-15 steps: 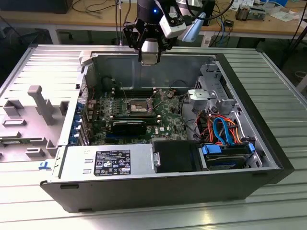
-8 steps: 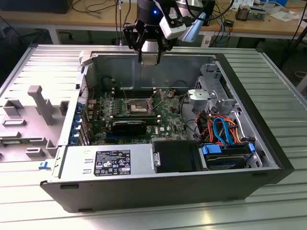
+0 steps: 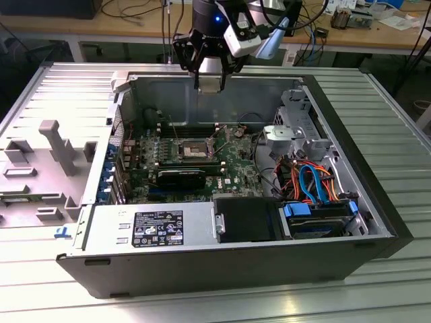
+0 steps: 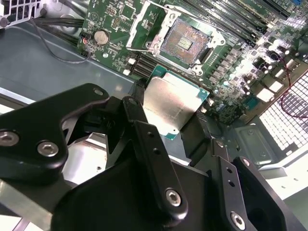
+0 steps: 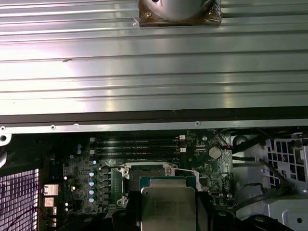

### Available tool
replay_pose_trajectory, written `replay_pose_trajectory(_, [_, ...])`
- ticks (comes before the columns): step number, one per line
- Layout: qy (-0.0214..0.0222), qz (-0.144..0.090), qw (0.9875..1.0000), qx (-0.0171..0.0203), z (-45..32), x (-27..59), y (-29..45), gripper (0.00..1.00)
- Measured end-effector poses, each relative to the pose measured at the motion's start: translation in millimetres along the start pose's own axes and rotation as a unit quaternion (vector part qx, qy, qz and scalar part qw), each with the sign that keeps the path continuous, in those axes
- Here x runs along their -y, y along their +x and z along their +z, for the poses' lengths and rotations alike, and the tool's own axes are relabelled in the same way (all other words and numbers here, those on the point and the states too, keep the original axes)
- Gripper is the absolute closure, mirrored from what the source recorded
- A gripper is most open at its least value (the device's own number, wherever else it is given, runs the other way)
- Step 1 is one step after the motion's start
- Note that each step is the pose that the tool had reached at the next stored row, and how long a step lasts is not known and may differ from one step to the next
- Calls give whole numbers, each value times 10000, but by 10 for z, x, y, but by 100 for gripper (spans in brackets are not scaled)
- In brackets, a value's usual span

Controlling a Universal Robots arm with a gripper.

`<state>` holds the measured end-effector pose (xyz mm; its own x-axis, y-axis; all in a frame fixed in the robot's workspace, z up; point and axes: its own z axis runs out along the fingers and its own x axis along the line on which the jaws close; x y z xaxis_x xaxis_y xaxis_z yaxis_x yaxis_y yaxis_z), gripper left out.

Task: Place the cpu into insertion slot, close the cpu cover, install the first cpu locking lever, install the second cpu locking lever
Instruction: 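Place the cpu into insertion slot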

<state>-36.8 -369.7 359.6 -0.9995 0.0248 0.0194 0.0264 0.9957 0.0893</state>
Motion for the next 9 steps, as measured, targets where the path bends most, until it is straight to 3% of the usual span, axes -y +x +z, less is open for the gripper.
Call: replay_pose_trajectory(9, [0, 0, 10000, 0, 17, 5, -1, 46])
